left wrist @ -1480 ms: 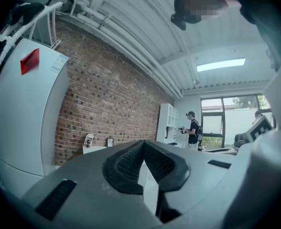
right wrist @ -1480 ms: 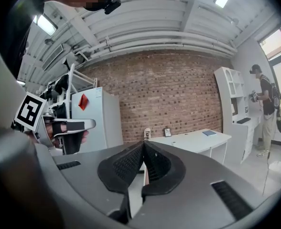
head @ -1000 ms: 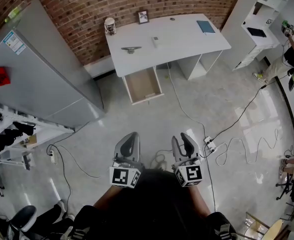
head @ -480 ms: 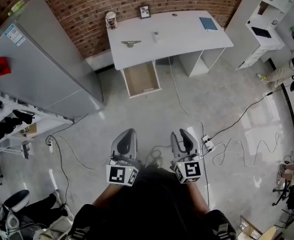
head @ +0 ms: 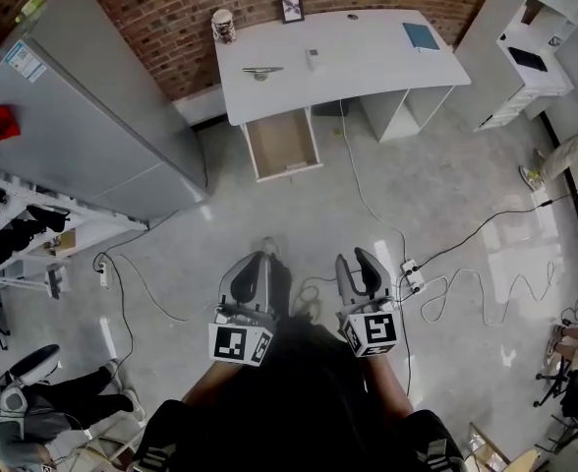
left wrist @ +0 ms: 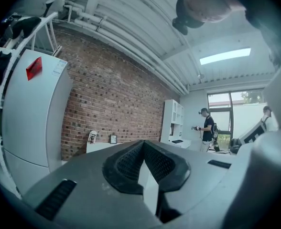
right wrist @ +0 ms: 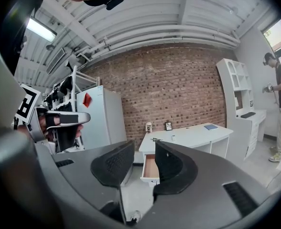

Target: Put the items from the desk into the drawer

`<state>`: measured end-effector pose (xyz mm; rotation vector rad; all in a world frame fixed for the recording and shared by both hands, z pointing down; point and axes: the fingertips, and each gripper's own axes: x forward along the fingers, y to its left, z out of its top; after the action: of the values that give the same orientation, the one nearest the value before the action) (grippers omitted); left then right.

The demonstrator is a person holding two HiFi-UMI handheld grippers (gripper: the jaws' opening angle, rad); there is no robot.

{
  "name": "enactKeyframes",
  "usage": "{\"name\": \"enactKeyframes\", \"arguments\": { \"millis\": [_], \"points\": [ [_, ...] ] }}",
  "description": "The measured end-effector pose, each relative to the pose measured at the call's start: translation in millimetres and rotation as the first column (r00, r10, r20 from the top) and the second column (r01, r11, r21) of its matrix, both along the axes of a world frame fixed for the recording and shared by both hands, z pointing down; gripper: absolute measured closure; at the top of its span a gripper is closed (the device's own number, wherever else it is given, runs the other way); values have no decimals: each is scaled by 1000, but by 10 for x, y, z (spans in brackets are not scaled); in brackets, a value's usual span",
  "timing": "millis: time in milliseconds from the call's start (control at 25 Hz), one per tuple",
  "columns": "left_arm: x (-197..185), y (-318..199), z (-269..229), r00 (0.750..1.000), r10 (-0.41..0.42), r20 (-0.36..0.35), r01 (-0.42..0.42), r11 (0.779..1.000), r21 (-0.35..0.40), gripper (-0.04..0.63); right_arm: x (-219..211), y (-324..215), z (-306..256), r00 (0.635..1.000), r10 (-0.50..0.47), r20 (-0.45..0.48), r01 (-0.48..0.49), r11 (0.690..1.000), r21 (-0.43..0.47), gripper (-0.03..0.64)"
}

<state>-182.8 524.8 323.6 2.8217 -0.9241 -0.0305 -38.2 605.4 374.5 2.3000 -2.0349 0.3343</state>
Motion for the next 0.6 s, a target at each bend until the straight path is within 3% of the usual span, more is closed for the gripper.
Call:
{"name": "enactKeyframes", "arguments": {
  "millis": [280, 600],
  "points": [
    [310, -337, 82, 999, 38, -9, -38, 999, -19, 594, 197, -289, 70, 1000, 21, -2, -21, 999, -23, 500],
    [673, -1186, 92, 998, 56, -26, -57, 997, -45, 594, 518, -1091, 57, 999, 36, -23, -37, 998, -45, 499]
  ]
}}
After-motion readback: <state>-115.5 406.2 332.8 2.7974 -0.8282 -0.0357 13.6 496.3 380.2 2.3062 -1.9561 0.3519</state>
